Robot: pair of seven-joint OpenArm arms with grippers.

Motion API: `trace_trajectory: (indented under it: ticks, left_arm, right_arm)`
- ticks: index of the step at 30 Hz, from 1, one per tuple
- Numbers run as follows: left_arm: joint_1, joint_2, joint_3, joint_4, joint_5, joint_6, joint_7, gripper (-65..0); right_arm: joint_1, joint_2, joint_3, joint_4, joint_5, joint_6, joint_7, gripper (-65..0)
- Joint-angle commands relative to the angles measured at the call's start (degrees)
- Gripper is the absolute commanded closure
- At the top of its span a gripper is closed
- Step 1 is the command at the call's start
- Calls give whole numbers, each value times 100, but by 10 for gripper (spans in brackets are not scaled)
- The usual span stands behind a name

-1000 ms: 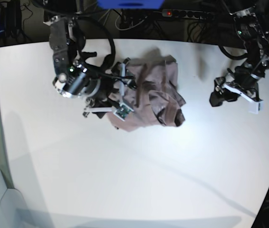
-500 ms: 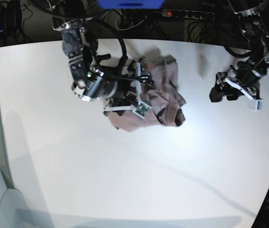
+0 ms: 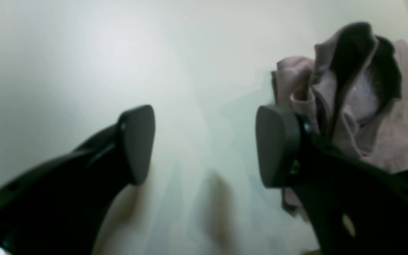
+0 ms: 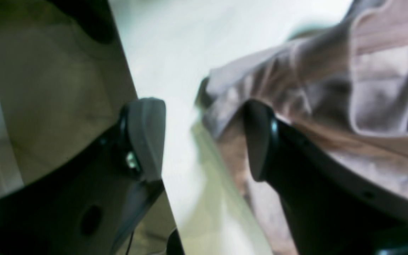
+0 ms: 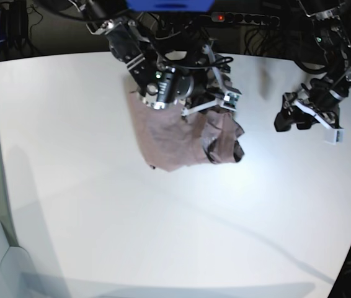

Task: Layout the t-shirt on the table in an organized manner, then fold the t-shirt properly
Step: 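Release the left gripper and lift it away from the bundle, then grasp the bundle's folded edge with the left gripper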

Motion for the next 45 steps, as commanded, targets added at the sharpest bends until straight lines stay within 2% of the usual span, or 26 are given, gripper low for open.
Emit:
trace_trajectory:
  ticks: [1,7,12,14,17,19,21,24,27,32,38,43,45]
  left_arm:
    - [-52,-88,-23,118,-244,-51,-98,-437]
    - [-26,-299,4,118,-1439,-51,-98,-437]
    - [-26,-326,12,285,-1949,-60,-71,-438]
    - [-26,-299,12,460,-1958,-95,87,-438]
    - [-61,-255,21,751,-1958,-623,157,-436]
    - [-61,-158,109,926,-1941,-816,157,-436]
    - [-61,-106,303,1023,-1905,-790,157,-438]
    - [-35,-44,619,961,-1879,-561,140,-441]
    - [-52,44,874,724,-1730,-377,148,-497]
    - [-43,70,1296,566,-1703,-377,113,-565]
    - [-26,246,1287,548,-1686,-333,113,-614]
    - [62,325,1278,355,-1580,-306,96,-615]
    - [44,439,1226,65,-1396,-95,52,-615]
  right_arm:
    - [96,-54,-10,220,85,17,81,-318]
    - [8,474,69,1292,85,17,-297,-318]
    - [-150,799,570,1609,85,17,-314,-318]
    - [-168,878,720,1653,85,17,-306,-315]
    - [-291,878,1159,1785,85,17,-297,-313]
    - [-353,870,1414,1916,85,17,-297,-313]
    - [-353,870,1660,1978,85,17,-332,-313]
    - [-361,870,1933,1996,85,17,-341,-317]
    - [-361,878,2065,1996,85,17,-341,-317]
    - [-423,878,2074,1996,85,17,-341,-318]
    - [-432,878,2074,1978,85,17,-314,-318]
    - [-432,878,2074,1969,85,17,-306,-318]
    - [-432,878,2074,1969,85,17,-297,-318]
